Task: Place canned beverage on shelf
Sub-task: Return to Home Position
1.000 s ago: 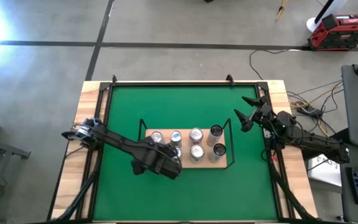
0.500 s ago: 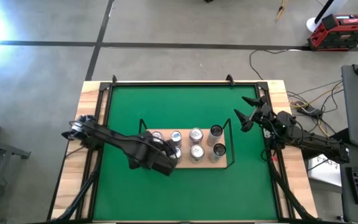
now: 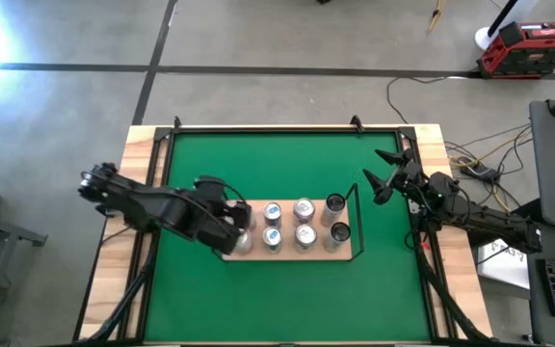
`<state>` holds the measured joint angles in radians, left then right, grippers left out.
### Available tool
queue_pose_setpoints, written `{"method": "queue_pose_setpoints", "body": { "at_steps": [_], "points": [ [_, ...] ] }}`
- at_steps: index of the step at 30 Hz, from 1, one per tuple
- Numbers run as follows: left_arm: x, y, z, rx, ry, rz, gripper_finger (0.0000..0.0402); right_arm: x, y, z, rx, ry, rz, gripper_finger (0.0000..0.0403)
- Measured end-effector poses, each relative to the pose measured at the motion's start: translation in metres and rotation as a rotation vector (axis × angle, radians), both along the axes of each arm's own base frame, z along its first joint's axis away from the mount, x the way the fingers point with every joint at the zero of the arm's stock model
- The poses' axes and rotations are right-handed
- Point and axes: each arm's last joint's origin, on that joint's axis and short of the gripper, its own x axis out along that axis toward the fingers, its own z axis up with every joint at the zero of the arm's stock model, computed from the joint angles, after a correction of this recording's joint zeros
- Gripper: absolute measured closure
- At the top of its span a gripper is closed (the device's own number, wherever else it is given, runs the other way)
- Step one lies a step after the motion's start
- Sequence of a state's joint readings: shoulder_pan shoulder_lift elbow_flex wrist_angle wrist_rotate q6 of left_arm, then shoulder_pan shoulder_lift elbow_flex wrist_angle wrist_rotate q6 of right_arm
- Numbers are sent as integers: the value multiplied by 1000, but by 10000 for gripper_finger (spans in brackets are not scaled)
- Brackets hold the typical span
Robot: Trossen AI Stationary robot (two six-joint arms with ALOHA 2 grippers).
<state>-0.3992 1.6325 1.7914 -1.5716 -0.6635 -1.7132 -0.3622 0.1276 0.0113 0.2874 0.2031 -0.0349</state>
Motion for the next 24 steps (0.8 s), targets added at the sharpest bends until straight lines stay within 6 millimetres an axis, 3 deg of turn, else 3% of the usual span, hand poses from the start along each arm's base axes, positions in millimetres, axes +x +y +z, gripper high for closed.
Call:
{"method": "queue_pose_setpoints", "body": {
  "at_steps": [8,17,24],
  "points": [
    [-55,23,-5,46,3,-108,57,0,0,0,-1,1,-1,35],
    [-113,46,-44,88,-201,-318,92,0,0,0,-1,1,-1,35],
    [-132,58,-77,443,-310,-514,98,0,0,0,0,0,0,35]
  ]
}}
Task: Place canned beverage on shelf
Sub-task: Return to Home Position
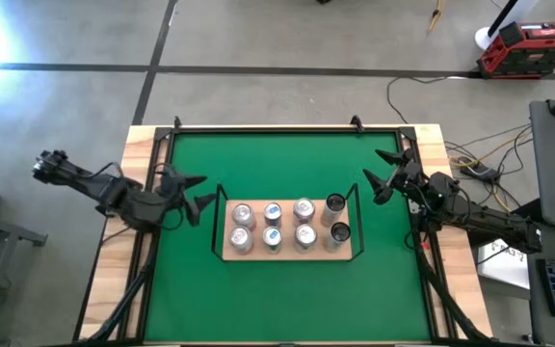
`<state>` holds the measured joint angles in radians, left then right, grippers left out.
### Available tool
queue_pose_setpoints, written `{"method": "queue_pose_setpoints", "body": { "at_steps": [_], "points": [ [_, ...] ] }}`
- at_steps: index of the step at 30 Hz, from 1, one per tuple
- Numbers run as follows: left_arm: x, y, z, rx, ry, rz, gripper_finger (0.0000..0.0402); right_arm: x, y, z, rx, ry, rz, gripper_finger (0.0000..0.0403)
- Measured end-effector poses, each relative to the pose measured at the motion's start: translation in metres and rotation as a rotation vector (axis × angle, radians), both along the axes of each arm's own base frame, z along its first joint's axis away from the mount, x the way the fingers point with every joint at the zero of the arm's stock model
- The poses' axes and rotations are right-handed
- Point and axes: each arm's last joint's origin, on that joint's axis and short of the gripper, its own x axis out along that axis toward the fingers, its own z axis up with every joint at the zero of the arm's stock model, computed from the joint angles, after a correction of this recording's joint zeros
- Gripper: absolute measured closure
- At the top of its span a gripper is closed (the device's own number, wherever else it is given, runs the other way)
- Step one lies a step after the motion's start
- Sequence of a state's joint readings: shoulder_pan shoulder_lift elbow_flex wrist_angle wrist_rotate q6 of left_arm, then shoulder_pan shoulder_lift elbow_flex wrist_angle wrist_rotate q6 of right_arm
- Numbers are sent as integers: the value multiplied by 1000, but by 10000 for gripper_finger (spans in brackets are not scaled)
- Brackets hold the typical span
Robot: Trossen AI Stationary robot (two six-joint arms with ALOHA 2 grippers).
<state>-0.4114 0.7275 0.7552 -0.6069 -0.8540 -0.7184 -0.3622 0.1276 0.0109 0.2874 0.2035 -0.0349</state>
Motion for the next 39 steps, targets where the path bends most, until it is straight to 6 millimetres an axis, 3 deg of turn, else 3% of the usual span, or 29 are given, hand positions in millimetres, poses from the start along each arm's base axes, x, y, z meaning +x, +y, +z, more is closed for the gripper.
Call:
{"method": "queue_pose_setpoints", "body": {
  "at_steps": [9,19,27,39],
  "points": [
    [-21,9,-38,112,-229,-76,98,0,0,0,0,0,0,35],
    [-30,13,-79,94,-308,-71,98,0,0,0,0,0,0,35],
    [-33,14,-90,208,-343,-129,98,0,0,0,-1,0,0,35],
    [-36,14,-109,245,-346,-171,98,0,0,0,-1,1,0,35]
  ]
}}
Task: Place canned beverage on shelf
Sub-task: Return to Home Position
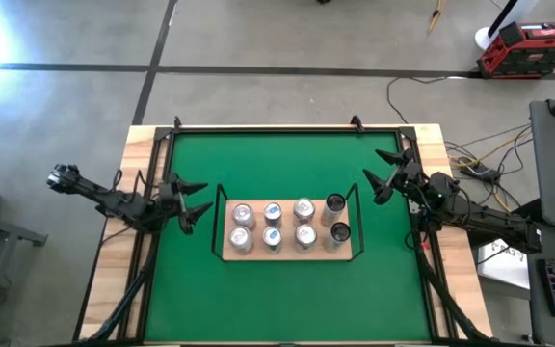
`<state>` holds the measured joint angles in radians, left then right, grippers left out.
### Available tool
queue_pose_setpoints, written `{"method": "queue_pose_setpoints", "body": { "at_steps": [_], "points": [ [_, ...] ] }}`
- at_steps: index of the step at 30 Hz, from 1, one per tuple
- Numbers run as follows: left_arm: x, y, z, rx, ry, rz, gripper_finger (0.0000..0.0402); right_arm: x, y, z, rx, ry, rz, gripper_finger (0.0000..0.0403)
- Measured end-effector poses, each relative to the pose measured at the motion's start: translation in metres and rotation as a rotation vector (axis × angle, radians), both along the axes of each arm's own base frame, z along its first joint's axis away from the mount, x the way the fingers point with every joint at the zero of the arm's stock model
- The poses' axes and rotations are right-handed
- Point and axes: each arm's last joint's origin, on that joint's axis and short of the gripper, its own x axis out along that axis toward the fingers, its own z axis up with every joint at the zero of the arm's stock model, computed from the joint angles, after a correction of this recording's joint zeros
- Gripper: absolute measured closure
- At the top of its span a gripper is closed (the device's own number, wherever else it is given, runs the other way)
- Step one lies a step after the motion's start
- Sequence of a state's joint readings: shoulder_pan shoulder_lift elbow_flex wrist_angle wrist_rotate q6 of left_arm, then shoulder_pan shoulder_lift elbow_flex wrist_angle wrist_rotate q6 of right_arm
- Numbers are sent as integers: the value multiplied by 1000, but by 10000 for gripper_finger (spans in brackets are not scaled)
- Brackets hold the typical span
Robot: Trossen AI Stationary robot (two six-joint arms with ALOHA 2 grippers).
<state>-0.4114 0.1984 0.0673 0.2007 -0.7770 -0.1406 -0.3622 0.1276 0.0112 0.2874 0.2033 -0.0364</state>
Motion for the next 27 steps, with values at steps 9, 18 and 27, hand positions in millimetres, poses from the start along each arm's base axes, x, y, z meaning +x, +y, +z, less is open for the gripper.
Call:
{"method": "queue_pose_setpoints", "body": {
  "at_steps": [9,18,27],
  "points": [
    [-2,1,-10,-1,-10,-1,98,0,0,0,1,-1,0,35],
    [-3,1,-12,-5,-21,-2,98,0,0,0,1,-1,0,35],
    [-3,1,-12,134,34,9,98,0,0,0,1,-1,0,35]
  ]
}}
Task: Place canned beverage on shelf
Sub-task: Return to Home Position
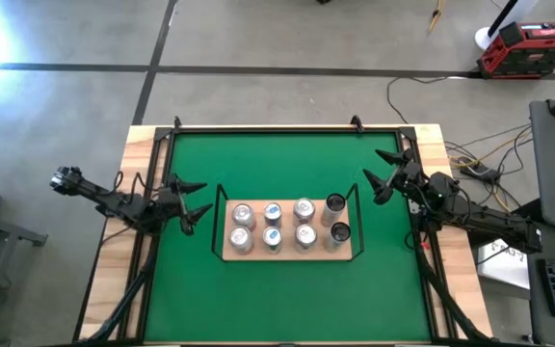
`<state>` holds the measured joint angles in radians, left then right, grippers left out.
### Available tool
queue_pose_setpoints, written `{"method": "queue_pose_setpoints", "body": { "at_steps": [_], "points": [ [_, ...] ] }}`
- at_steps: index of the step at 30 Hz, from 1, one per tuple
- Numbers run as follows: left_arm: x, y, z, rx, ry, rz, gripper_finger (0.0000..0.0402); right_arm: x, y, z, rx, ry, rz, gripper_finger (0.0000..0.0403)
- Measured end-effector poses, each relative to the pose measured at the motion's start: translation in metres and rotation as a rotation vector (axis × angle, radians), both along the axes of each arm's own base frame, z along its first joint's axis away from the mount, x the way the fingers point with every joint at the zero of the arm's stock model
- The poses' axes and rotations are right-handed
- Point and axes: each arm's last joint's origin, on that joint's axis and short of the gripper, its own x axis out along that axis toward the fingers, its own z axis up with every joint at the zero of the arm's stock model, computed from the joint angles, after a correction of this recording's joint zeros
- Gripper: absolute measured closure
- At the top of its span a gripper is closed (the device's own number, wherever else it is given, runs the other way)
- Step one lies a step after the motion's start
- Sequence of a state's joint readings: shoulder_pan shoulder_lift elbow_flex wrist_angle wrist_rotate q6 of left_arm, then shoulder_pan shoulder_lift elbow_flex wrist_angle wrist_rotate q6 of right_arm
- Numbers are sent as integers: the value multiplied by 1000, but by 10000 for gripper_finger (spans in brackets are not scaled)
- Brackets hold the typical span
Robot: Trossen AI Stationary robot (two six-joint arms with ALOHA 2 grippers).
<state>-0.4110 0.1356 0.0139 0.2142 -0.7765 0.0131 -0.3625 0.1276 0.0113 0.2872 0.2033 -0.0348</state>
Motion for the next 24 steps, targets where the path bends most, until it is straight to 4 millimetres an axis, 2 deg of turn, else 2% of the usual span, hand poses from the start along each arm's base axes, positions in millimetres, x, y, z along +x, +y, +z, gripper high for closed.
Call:
{"method": "queue_pose_setpoints", "body": {
  "at_steps": [24],
  "points": [
    [2,0,-1,11,29,26,98,0,0,0,0,0,0,35]
  ]
}}
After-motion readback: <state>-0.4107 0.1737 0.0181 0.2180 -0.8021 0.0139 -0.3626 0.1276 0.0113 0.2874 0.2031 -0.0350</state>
